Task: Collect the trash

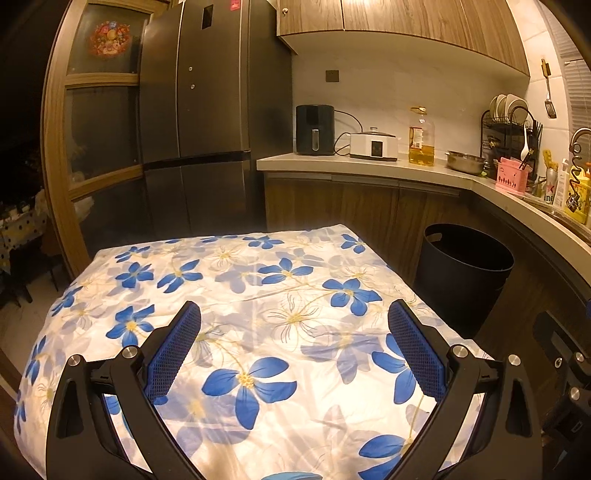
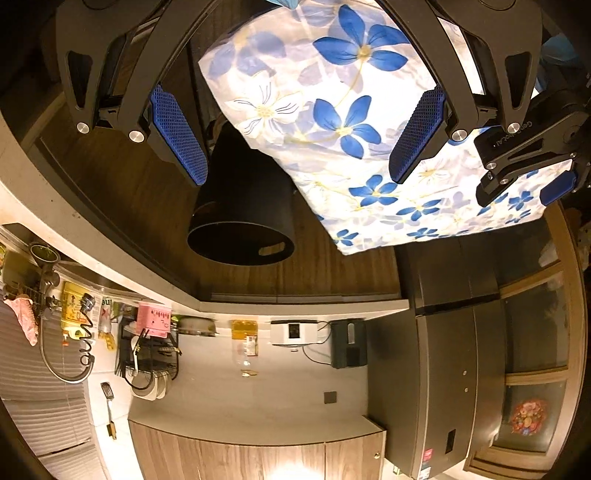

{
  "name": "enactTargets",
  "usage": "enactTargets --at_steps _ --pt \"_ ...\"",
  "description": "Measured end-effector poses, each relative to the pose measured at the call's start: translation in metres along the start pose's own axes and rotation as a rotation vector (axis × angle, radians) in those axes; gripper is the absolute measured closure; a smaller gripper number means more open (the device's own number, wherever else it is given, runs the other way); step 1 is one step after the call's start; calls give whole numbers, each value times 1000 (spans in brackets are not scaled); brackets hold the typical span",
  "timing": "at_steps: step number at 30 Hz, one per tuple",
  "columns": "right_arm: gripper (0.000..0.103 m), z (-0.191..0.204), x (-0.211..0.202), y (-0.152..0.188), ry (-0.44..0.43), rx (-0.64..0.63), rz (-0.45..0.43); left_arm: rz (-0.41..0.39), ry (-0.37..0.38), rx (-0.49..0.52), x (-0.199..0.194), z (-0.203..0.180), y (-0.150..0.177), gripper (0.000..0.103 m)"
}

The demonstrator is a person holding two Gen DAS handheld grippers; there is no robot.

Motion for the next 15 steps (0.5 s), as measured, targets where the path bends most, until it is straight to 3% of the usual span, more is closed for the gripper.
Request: enactTargets --at_steps 15 --pt "6 7 -8 -4 -13 -3 -16 -6 -13 -18 -6 8 -1 6"
Point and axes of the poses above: each gripper's, at about its wrist camera, not at the fingertips, and x roughly the way its jaws point, z to its left, y to its underside, the point moved 8 cm from there along x, roughly the way its jaws point, and after that the axes turned 4 degrees about -z, right-handed, at the moved point
